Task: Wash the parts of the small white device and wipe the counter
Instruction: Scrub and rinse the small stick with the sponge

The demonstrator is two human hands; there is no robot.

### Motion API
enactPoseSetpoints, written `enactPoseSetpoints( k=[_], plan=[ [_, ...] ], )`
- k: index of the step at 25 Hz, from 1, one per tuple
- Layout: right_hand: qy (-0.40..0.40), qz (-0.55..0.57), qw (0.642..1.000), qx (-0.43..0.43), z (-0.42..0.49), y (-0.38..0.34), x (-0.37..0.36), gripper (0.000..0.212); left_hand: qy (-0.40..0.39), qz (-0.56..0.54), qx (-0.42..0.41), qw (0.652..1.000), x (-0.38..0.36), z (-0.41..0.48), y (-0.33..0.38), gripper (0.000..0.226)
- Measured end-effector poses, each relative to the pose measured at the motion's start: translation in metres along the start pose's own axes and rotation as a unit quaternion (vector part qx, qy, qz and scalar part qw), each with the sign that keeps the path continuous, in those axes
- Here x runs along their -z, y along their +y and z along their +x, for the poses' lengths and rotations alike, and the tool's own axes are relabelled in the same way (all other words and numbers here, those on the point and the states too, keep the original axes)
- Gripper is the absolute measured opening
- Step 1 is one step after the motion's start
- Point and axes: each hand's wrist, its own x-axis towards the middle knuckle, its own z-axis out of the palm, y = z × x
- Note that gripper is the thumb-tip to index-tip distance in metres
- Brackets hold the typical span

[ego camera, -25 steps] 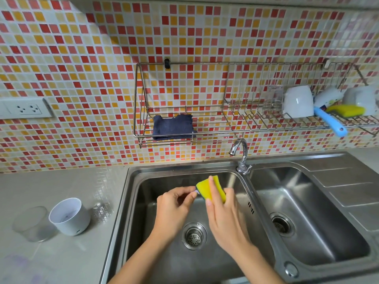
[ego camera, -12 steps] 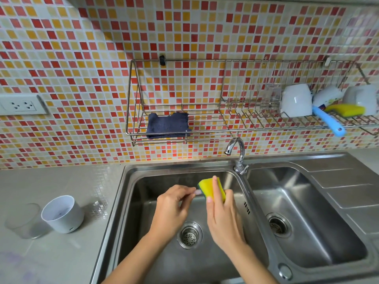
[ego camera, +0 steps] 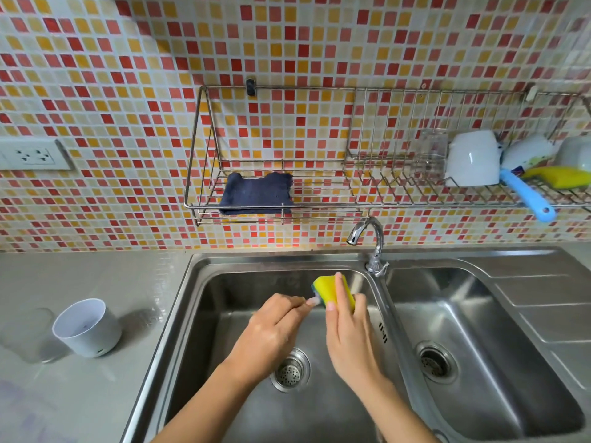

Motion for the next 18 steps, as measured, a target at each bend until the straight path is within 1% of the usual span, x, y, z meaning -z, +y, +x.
enactPoseSetpoints(
  k=[1, 2, 4, 5, 7, 10, 12, 14, 18],
  plan=[
    [0.001, 0.019, 1.000, -0.018, 0.004, 0.005, 0.001, 0.052, -0.002, -0.004, 0.002, 1.000, -0.004, 0.001, 0.000, 0.021],
    [-0.001, 0.034, 0.999, -0.013, 0.005, 0.010, 0.000, 0.053, -0.004, -0.010, 0.004, 1.000, -0.008, 0.003, 0.001, 0.021],
    [-0.027, 0.046, 0.998, 0.025, 0.005, 0.014, -0.005, 0.056, -0.005, -0.021, 0.004, 1.000, -0.015, 0.006, -0.002, 0.021],
    [-0.036, 0.038, 0.998, 0.026, 0.006, 0.019, -0.010, 0.055, -0.008, -0.024, 0.001, 1.000, -0.018, 0.008, -0.005, 0.023],
    [-0.041, 0.020, 0.998, -0.047, 0.018, 0.041, -0.025, 0.055, -0.020, -0.024, -0.002, 1.000, -0.025, 0.009, -0.008, 0.026],
    [-0.072, 0.060, 0.978, -0.186, 0.044, 0.092, -0.042, 0.070, -0.044, -0.019, 0.016, 0.999, -0.032, 0.007, -0.018, 0.031],
    [-0.079, 0.084, 0.964, -0.241, 0.061, 0.126, -0.045, 0.066, -0.057, -0.023, 0.035, 0.997, -0.033, 0.004, -0.025, 0.036],
    [-0.111, 0.073, 0.959, -0.251, 0.079, 0.152, -0.045, 0.061, -0.060, -0.036, 0.051, 0.996, -0.032, 0.004, -0.029, 0.034],
    [-0.178, 0.054, 0.963, -0.198, 0.110, 0.170, -0.050, 0.067, -0.074, -0.041, 0.080, 0.993, -0.032, -0.001, -0.039, 0.033]
  ],
)
